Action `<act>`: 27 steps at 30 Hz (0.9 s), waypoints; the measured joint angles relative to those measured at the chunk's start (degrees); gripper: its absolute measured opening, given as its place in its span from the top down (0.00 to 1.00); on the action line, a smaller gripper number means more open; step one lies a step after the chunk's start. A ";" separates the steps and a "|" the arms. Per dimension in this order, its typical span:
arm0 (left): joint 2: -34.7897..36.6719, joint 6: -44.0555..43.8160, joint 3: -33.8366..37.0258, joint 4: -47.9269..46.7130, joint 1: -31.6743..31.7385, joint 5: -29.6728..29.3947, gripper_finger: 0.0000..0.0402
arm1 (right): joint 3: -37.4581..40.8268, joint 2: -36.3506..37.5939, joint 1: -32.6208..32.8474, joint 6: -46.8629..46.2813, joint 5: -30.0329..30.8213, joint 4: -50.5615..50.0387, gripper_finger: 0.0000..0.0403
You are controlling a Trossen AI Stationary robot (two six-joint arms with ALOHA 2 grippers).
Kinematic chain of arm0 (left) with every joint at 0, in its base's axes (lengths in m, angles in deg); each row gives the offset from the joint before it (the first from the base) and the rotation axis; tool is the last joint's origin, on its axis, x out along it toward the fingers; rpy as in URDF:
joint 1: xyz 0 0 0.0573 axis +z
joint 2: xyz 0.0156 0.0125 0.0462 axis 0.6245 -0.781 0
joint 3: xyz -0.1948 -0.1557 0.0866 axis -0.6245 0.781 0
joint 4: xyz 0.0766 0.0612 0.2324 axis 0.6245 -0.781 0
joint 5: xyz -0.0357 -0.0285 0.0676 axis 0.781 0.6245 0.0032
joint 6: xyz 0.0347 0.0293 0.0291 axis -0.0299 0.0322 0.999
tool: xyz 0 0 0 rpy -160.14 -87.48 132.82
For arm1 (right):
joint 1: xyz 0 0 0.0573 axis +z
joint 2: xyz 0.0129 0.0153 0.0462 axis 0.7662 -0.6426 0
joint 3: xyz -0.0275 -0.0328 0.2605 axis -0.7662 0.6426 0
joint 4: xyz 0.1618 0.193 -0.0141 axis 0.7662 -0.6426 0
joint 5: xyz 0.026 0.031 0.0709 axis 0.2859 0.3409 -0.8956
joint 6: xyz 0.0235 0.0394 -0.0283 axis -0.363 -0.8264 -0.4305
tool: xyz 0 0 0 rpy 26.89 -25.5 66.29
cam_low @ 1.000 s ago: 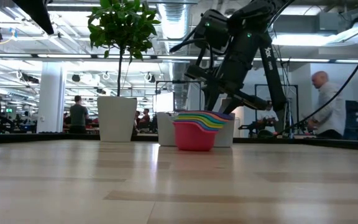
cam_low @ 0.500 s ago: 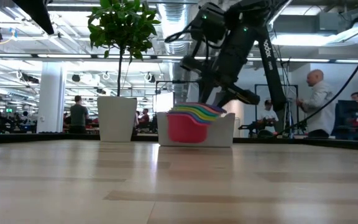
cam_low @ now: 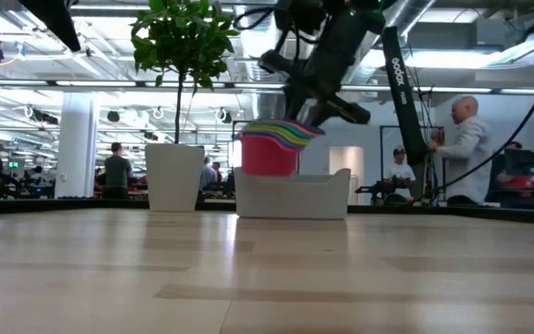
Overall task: Nest measuring cups in basket
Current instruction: Put the nested measuring cups into the gray bin
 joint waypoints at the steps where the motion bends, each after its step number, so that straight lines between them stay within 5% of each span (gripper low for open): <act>1: 0.00 -0.02 0.00 0.00 0.02 0.00 1.00 | -0.94 0.00 -0.22 0.51 0.28 -0.40 0.74; 11: 0.00 -0.17 0.00 0.00 0.02 0.15 1.00 | -8.48 0.09 -6.76 6.19 5.30 -12.06 0.74; 27: 0.00 -0.17 0.00 0.00 0.02 0.22 1.00 | -8.14 -0.09 -15.18 10.81 -1.54 -10.86 0.74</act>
